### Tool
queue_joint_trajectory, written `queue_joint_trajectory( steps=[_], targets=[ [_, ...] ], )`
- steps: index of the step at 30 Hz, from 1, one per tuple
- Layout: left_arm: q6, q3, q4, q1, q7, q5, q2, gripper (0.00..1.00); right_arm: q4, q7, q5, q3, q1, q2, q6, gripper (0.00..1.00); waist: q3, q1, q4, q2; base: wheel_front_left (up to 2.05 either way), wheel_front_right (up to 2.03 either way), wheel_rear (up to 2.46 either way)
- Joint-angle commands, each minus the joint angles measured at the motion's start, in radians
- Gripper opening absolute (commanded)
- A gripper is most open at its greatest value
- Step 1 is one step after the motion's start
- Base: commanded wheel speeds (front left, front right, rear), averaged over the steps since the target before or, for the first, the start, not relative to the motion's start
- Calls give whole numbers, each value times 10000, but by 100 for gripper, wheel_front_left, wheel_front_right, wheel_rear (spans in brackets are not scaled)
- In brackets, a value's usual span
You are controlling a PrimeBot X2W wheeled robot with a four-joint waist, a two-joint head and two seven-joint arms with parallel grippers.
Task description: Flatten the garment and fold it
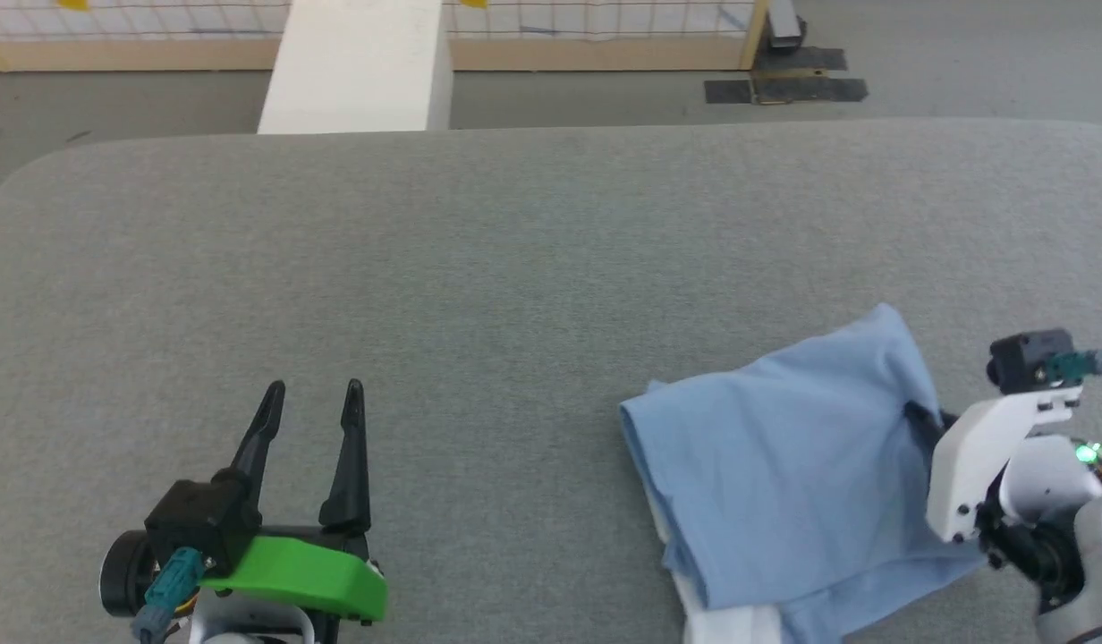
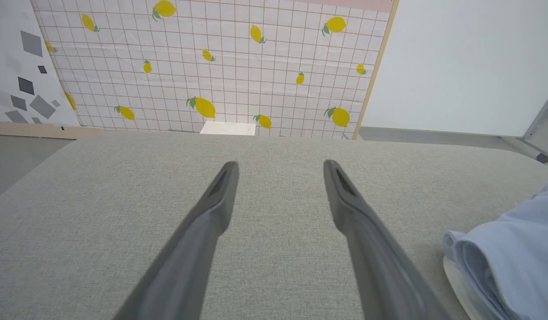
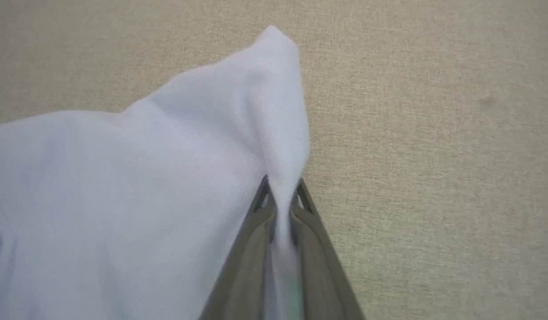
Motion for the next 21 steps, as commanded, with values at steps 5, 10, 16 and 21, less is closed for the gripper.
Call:
queue_joint_trajectory(
  steps=[5,10,16,21],
  targets=[
    [60,37,-120,-277,95,187,132,100,405,113,-190,229,-964,-887,-15,0,207,0,-836,-1,0,0,0],
    [85,88,-210,-452,180,241,231,100,770,-49,-219,473,-1839,-1494,-15,0,481,0,-1467,-1,0,0,0],
    [87,41,-457,-1088,511,554,460,100,1282,-317,-268,838,-3308,-2526,-15,0,1419,0,-2320,-1,0,0,0],
    [76,41,-730,-1727,842,917,741,100,1464,-464,-404,609,-3902,-3263,-15,0,2222,0,-2448,-1,0,0,0]
  ],
)
